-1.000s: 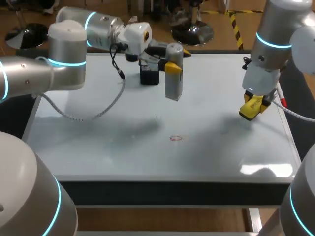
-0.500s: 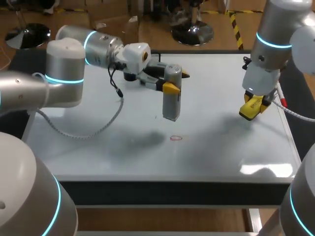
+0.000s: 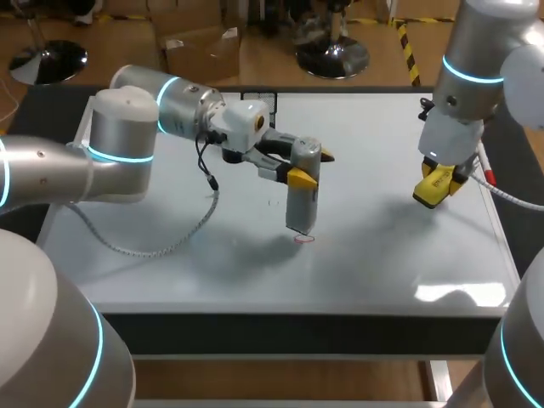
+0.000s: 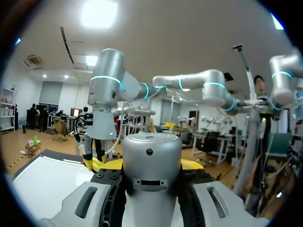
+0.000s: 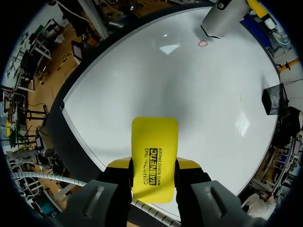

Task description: Pick up the inspection probe, press it on each red-marked spot on the whiteboard one by one, put down the probe, pick up the eraser, and wipe off all the red marks.

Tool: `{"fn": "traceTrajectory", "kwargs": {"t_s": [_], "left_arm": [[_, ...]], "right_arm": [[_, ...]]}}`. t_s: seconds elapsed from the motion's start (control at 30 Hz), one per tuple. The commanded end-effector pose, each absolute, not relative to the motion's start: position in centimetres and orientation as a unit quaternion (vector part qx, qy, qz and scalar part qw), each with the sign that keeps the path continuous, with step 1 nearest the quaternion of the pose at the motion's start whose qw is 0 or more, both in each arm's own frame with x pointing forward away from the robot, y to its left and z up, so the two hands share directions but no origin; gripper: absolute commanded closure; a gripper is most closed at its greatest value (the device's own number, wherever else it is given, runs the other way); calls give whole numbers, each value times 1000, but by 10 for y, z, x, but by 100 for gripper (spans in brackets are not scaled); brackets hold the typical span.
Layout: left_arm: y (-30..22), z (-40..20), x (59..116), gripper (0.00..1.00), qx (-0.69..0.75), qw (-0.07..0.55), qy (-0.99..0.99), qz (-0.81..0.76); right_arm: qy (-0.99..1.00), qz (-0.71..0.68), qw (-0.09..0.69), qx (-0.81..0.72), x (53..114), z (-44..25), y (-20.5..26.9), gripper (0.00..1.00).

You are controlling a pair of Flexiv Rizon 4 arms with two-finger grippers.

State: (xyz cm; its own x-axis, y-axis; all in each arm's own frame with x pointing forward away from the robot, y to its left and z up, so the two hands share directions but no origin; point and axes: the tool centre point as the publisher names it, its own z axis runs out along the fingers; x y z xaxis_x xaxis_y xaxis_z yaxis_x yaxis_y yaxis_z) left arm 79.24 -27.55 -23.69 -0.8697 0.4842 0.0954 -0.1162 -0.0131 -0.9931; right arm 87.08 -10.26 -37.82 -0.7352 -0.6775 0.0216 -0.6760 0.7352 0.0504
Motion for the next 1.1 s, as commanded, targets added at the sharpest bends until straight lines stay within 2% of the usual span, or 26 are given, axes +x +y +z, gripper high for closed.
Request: {"fn": "traceTrajectory", "kwargs": {"t_s": [0.03,1.1], "left_arm": [[-282,-244,796,100,-143,224,-663,700],[-293,-275,793,100,-154,244,-679,675]], "right_arm": [[-931,-18,20,364,871,-378,-103,100],[-931,-18,20,364,871,-378,-103,100]]}}
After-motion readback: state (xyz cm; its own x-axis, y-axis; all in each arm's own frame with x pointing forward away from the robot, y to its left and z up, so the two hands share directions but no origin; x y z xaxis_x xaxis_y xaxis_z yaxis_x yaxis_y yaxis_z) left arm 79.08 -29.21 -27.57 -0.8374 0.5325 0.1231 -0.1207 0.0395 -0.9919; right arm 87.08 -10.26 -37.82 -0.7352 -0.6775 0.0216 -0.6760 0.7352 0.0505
